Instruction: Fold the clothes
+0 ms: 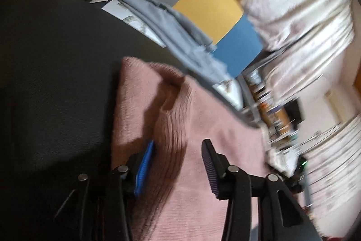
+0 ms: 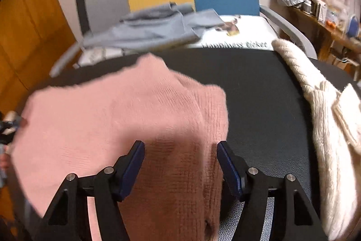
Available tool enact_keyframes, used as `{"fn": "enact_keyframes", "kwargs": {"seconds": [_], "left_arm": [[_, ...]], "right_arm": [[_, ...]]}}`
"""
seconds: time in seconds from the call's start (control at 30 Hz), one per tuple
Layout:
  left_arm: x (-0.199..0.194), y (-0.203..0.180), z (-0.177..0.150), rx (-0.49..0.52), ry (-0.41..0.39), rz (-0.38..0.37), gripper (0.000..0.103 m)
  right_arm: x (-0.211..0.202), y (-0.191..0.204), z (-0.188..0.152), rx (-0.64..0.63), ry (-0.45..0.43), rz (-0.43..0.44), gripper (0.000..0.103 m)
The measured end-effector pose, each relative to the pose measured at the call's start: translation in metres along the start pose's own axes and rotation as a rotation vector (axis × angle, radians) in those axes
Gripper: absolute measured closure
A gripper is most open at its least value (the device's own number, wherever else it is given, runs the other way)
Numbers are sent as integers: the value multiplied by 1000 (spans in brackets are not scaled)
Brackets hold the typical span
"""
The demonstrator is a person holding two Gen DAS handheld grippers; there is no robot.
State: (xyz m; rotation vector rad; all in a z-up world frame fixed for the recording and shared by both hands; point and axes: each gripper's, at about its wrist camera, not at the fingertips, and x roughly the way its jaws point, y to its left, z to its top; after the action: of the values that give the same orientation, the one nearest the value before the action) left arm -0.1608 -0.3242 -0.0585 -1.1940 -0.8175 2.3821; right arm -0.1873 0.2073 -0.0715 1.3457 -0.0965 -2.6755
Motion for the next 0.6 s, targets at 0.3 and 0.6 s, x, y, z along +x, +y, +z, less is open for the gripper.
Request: {"fn": "enact_keyframes", "kwargs": {"seconds": [0.3, 0.6], "left_arm": [[5, -22, 12, 88, -28, 117, 98], [-13, 14, 4, 96, -65, 241, 82]], "right_arm": [[10, 16, 10, -19, 12, -59, 87], [19, -9, 4, 150, -39, -38, 93]]}}
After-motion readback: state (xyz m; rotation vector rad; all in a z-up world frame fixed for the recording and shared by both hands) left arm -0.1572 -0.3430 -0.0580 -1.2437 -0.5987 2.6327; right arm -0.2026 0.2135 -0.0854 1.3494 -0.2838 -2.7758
